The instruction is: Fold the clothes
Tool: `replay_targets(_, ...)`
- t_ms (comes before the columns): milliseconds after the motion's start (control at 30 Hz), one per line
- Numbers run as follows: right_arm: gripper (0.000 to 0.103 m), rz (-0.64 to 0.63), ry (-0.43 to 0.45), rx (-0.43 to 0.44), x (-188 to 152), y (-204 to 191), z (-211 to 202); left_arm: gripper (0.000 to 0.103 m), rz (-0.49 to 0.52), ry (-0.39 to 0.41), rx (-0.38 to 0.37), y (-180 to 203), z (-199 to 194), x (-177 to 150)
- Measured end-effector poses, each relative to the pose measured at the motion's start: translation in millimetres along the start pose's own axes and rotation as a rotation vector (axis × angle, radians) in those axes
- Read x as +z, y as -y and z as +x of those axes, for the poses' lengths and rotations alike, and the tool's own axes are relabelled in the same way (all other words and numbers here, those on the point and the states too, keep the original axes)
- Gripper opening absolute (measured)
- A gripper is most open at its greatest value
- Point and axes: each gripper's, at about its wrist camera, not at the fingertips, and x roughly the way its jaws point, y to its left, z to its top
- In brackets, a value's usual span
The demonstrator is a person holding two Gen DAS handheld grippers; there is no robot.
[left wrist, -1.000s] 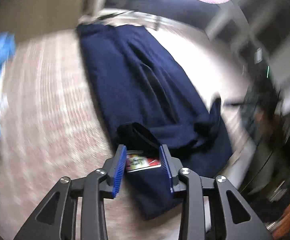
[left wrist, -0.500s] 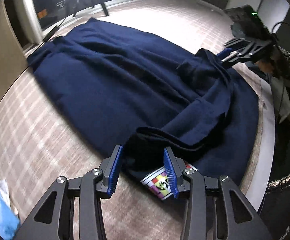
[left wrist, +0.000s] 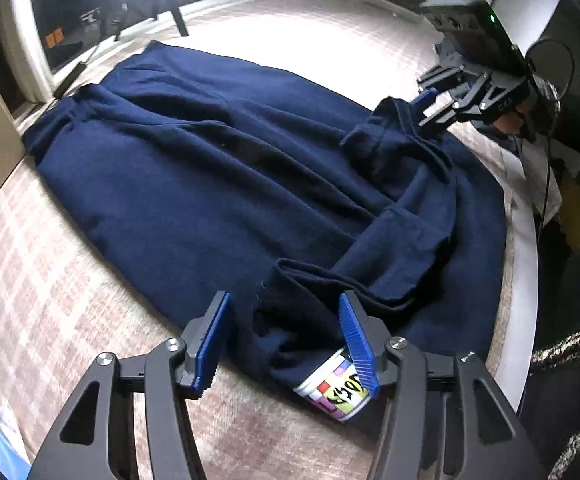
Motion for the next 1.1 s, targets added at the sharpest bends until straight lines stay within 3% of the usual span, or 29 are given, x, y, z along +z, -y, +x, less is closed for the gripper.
replay_targets(67,0.034,-0.01,0.0,0.0,1.1,0.0,0.9,0.043,0.017,-0.006,-0.021,0.8,2.2,3.2)
replay_targets(100,0.025,-0.012,0.004,0.001,1.5,-0.3,0.5,0.03,0.013,0.003,-0.044,0.8,-0.2,4.0)
replay_targets(133,0.011,-0.013,0.011,0.003,2.0,-0.8,-0.2,0.024,0.006,0.014,-0.058,0.5,-2.0,4.6)
replay_targets(200,0.007,-0.001,0.023,0.009,2.1,-1.0,-3.4,0.01,-0.014,0.025,-0.063,-1.5,-4.3,4.5)
replay_targets(300,0.004,-0.004,0.031,-0.008,2.0,-3.3,-6.5,0.008,-0.053,0.047,-0.069,-4.3,-8.9,0.8)
replay_targets(467,0.004,-0.062,0.109,0.03,12.6,-26.2,-28.1,0.007,-0.156,0.123,-0.067,-5.9,-36.2,-5.5)
replay_targets(533,0.004,-0.104,0.169,0.083,19.4,-33.8,-42.9,0.007,-0.191,0.114,-0.048,-11.8,-33.6,-6.4)
replay_targets(567,0.004,-0.088,0.191,0.099,22.7,-28.3,-44.9,0.008,-0.208,0.11,-0.039,-14.8,-32.3,-6.8)
replay_targets(633,0.004,0.024,0.148,0.11,29.3,0.7,-28.2,0.011,-0.244,0.101,-0.021,-20.7,-29.7,-7.7)
replay_targets(733,0.007,0.117,0.035,0.062,33.4,24.5,0.4,0.012,-0.296,0.088,0.007,-29.5,-25.9,-9.1)
replay_targets(800,0.009,0.113,-0.023,0.013,33.0,25.0,9.1,0.029,-0.331,0.079,0.026,-35.4,-23.3,-10.0)
replay_targets(833,0.011,0.112,-0.032,0.001,32.4,23.2,8.5,0.032,-0.348,0.075,0.035,-38.4,-22.0,-10.4)
replay_targets(967,0.02,0.096,0.033,-0.083,33.8,16.8,-20.0,0.038,-0.364,0.084,0.097,-39.6,-30.5,-11.4)
replay_targets(1100,0.02,0.051,0.135,-0.039,35.3,1.7,-51.4,0.037,-0.321,0.125,0.125,-28.3,-52.2,-12.2)
